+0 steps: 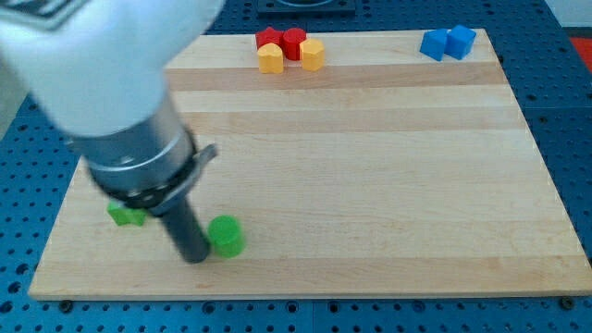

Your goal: Move the green circle towards center

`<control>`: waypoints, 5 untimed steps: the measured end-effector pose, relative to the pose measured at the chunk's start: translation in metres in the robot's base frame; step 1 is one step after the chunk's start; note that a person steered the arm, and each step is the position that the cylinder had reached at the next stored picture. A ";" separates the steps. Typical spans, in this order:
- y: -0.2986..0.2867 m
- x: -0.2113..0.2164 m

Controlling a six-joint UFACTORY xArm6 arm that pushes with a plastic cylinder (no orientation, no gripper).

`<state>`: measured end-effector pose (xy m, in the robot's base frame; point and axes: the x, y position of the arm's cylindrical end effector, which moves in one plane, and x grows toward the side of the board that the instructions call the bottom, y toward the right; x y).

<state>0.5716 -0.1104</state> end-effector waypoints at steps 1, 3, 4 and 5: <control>0.054 -0.031; 0.134 -0.063; 0.092 -0.040; 0.096 -0.014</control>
<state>0.5580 -0.0144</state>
